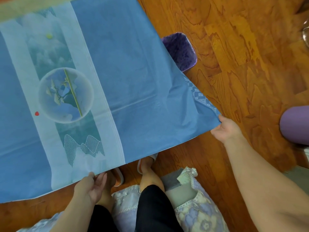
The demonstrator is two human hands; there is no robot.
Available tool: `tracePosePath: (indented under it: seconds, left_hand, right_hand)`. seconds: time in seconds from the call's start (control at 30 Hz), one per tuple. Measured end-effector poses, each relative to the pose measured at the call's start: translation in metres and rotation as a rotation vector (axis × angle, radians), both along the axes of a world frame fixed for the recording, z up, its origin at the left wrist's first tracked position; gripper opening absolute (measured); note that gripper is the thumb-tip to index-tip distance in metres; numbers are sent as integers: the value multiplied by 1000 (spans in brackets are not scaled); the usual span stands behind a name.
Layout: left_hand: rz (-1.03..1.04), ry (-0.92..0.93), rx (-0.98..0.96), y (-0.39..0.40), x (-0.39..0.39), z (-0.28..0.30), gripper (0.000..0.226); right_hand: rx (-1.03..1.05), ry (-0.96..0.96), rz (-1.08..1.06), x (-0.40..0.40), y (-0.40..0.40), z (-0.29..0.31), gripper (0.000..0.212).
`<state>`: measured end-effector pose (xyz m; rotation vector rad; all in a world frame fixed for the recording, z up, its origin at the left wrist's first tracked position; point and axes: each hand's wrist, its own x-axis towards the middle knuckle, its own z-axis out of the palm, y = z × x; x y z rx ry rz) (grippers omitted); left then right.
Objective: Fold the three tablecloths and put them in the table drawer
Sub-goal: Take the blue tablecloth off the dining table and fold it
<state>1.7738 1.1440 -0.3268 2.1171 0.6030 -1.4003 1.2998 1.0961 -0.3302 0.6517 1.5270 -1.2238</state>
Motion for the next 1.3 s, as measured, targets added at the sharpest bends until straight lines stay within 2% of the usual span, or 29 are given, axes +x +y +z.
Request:
tracePosePath:
  seconds: [0.2, 0.27, 0.4, 0.47, 0.57, 0.63, 0.7, 0.77, 0.83, 0.9, 1.0, 1.07, 1.2, 1.3]
  left_hand:
    - [85, -25, -133, 12, -8, 10, 35]
    - [13, 0, -73, 16, -7, 6, 34]
    - [-401, -13, 136, 15, -1, -4, 25]
    - [-617, -16, 89, 1, -7, -3, 22]
    - [-908, -34, -85, -36, -29, 10, 15]
    - [-1030, -74, -215, -64, -39, 19, 12]
    - [-1096, -89, -309, -91, -39, 30, 11]
    - [-1077, -87, -358, -111, -33, 42, 12]
    - [-973, -66, -397, -125, -21, 61, 13]
    - [-809, -12, -443, -132, -2, 86, 14]
    - [-636, 87, -558, -144, 35, 134, 19]
    - [-594, 136, -675, -156, 63, 170, 20]
    - [-605, 170, -922, -183, 134, 235, 27]
    - [-637, 92, -1020, -191, 210, 249, 32]
  right_hand:
    - [48, 18, -63, 3, -1, -5, 29]
    - [43, 9, -49, 1, -2, -5, 31]
    - [-68, -34, 39, 1, -9, 8, 32]
    - [-120, -28, 74, 2, -15, 17, 28]
    - [-124, -63, 163, 4, -28, 29, 49]
    - [-76, -17, 252, 5, -37, 36, 41]
    - [-47, 106, 251, 5, -45, 42, 34]
    - [-54, 267, 176, 10, -52, 54, 34]
    - [-79, 409, 177, 30, -62, 75, 31]
    - [-57, 586, 335, 67, -81, 101, 23]
    - [-21, 905, 616, 149, -128, 148, 51]
    - [-96, 1064, 736, 219, -156, 183, 53]
    - [-282, 1170, 986, 384, -179, 228, 43]
    - [-465, 1189, 1151, 505, -174, 225, 37]
